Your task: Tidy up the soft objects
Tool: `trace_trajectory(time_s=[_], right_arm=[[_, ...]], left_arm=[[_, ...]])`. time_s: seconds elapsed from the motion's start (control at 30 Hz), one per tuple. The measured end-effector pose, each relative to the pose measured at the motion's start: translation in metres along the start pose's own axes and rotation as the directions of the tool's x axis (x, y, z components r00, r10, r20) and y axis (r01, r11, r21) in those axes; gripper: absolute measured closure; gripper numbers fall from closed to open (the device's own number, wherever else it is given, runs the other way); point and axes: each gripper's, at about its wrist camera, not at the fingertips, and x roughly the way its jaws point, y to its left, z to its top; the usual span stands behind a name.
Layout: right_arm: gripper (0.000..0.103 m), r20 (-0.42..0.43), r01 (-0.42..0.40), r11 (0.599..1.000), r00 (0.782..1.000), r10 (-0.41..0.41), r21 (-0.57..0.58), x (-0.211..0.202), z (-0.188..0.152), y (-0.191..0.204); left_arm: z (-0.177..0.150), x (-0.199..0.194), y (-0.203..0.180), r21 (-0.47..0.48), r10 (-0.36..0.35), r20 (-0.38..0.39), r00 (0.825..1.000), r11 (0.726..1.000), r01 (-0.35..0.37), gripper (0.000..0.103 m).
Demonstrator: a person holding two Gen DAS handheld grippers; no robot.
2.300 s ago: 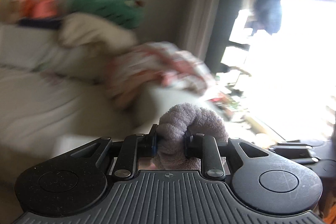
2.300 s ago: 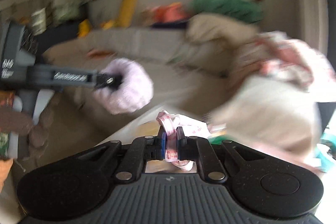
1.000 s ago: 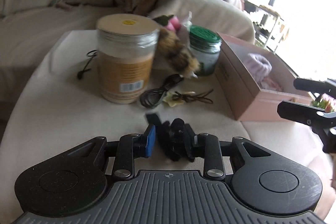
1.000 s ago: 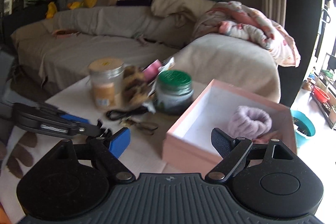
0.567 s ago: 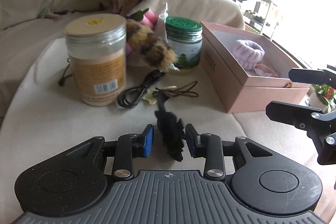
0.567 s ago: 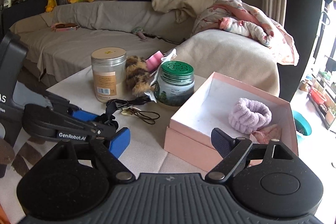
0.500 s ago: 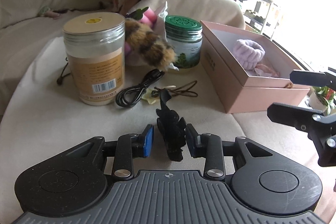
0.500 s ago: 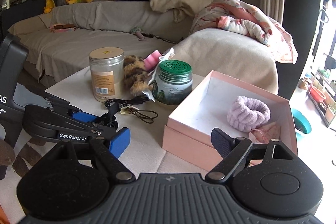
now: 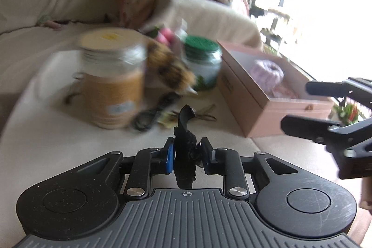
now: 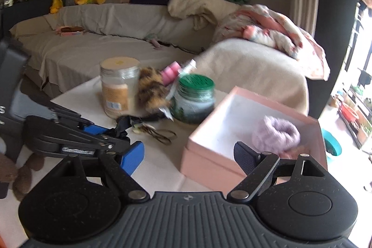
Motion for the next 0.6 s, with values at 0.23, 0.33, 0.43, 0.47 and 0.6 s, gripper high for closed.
trace_trajectory(time_s=[0.23, 0.33, 0.43, 0.47, 0.6], right_arm=[[0.034, -0.036, -0.123, 0.987, 0.992, 0.120, -0.104, 0.046, 0.027, 0.040], [0.037, -0.111, -0.168, 0.986, 0.980, 0.165, -0.022, 0.081, 0.040, 0.044], [0.039, -0.146, -0.142, 0.985, 0.977, 0.155, 0.095, 0.112, 0.047, 0.041], [0.047, -0.160, -0.122, 0.983, 0.977, 0.144, 0.141, 0.121, 0.048, 0.038], [0.050, -0.185, -0.048, 0.944, 0.976, 0.114, 0.326, 0.147, 0.046, 0.024]], left_arm=[[-0.003, -0.052, 0.058, -0.125, 0.056, 0.063, 0.996, 0.991, -0.048, 0.076], [-0.007, -0.060, 0.075, -0.172, 0.057, 0.068, 0.996, 0.984, -0.044, 0.076], [-0.011, -0.062, 0.087, -0.200, 0.045, 0.076, 0.996, 0.979, -0.029, 0.076], [-0.012, -0.061, 0.091, -0.208, 0.038, 0.074, 0.997, 0.978, -0.022, 0.076], [-0.017, -0.056, 0.101, -0.233, 0.008, 0.064, 0.998, 0.973, 0.007, 0.076]])
